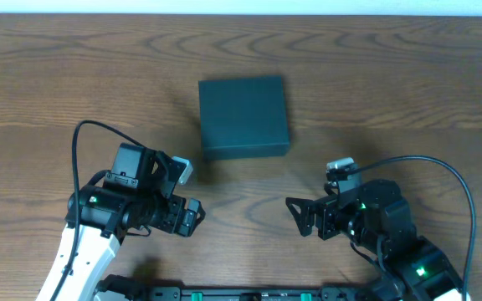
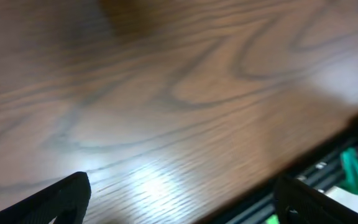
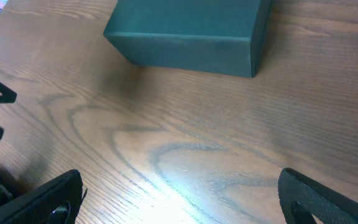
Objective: Pack container
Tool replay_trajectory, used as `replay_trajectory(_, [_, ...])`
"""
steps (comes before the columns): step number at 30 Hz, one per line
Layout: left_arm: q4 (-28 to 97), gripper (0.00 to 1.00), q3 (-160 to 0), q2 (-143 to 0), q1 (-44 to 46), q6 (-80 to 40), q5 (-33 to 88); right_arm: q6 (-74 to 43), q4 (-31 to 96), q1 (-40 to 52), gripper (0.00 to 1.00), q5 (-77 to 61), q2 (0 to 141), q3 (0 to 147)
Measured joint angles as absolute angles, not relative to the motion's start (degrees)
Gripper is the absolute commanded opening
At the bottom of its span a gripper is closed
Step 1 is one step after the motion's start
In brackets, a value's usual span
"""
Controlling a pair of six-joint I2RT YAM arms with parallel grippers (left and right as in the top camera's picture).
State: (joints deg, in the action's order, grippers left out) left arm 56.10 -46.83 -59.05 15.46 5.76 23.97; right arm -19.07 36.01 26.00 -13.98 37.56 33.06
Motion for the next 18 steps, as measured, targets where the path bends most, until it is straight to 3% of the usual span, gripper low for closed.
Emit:
replay_trajectory(10, [50.7,0.95,-46.41,-53.84,13.34,5.76,12.4,-19.07,36.18,26.0,0.99,-13.98,37.56,33.06])
replay_trajectory(14, [41.01,0.95,-45.19,-44.1,7.03,5.63,10.2,-19.07,36.21,26.0,0.99,-13.98,37.56,33.06])
replay_trajectory(18, [39.11,0.95,-40.8,-36.86,1.78,3.42,9.58,-19.07,36.16,26.0,0.99,-13.98,37.56,33.06])
